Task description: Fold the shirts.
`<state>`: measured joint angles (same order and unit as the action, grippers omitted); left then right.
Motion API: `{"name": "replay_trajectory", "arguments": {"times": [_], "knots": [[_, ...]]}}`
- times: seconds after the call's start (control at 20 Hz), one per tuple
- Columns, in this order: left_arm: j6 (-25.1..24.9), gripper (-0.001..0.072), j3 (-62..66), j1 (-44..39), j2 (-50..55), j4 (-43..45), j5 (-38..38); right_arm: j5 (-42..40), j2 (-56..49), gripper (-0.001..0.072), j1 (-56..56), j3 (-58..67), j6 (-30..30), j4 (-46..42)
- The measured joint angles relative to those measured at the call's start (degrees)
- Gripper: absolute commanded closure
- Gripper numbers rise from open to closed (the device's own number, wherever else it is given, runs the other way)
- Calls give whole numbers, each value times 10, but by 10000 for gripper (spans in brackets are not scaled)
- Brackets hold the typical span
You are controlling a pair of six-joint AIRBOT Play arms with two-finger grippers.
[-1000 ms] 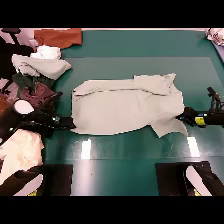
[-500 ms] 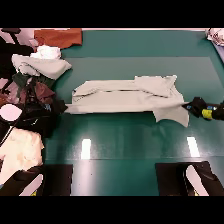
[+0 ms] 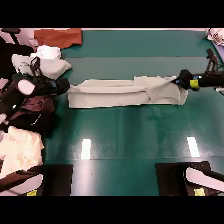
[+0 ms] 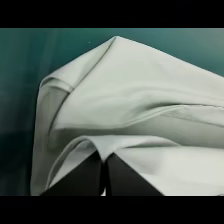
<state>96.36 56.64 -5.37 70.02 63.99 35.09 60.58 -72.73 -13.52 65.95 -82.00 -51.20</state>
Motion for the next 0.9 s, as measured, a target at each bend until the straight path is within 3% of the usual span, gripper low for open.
{"name": "replay_trajectory", "arguments": {"times": [0.3,0.8,0.85,0.9], "knots": [[-37,683,96,0,117,1,8,50,-111,698,11,110,-13,-78],[-48,679,153,0,202,5,-19,64,-220,695,17,200,-16,-99],[-49,663,159,0,211,5,-17,63,-227,688,19,202,-15,-100],[-49,608,162,0,217,5,-16,58,-232,625,20,204,-12,-101]]}}
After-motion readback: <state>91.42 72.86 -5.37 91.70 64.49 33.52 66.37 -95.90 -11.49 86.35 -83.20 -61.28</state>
